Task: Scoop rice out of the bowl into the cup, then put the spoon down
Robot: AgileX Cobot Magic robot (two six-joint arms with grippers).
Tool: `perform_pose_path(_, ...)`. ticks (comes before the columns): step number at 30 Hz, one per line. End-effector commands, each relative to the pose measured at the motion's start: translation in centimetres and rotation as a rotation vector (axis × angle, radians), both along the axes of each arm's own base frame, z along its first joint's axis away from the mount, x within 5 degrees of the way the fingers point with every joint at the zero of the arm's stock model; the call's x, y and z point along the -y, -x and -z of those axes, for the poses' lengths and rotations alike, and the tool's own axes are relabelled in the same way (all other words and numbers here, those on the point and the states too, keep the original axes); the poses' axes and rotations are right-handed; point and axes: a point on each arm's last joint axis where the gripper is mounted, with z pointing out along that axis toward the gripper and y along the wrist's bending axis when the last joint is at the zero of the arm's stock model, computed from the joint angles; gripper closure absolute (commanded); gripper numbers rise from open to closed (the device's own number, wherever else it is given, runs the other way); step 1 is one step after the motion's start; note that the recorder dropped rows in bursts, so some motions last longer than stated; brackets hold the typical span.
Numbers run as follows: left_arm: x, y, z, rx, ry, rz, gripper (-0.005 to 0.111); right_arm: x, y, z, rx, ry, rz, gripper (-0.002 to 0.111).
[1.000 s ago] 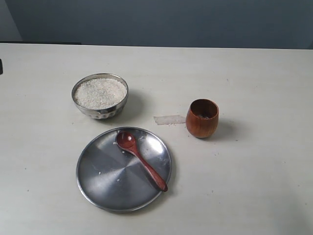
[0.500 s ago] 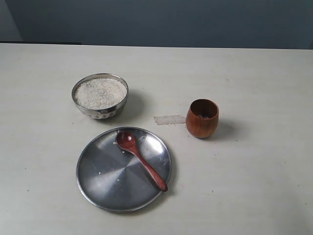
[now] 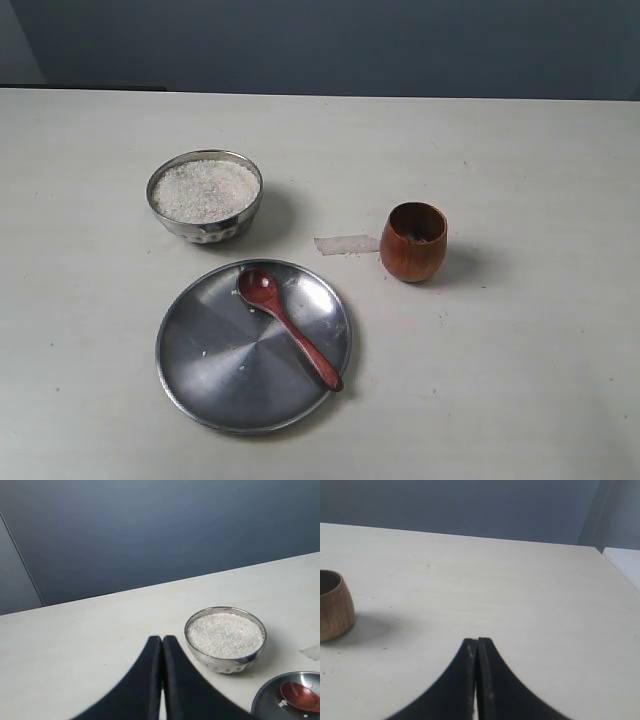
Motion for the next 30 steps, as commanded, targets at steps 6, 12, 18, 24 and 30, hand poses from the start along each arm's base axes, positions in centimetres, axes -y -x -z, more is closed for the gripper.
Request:
perform_pose_path(6,-0.1,1.3,3.1,0.102,-0.029,0.001,0.106,0.0,0.0,0.1,0.005,0.011,0.004,0.108)
perform_pose_path(12,-0.1,2.0,4.5,0.137,-0.035,0.0,0.106,0.0,0.0,0.1,0.008,0.011,0.003,0.108)
perform_pose_path(18,-0.1,2.3,6.1,0.153,-0.036,0.0,0.106,0.0,0.0,0.1,0.008,0.011,0.003,0.108)
perform_pose_path(24,-0.1,2.3,7.6,0.139,-0.037,0.001,0.106,0.0,0.0,0.1,0.008,0.011,0.003,0.108)
perform_pose_path(30,-0.1,2.3,8.4,0.116,-0.038,0.001,0.106,0.0,0.0,0.1,0.008,0.011,0.003,0.108)
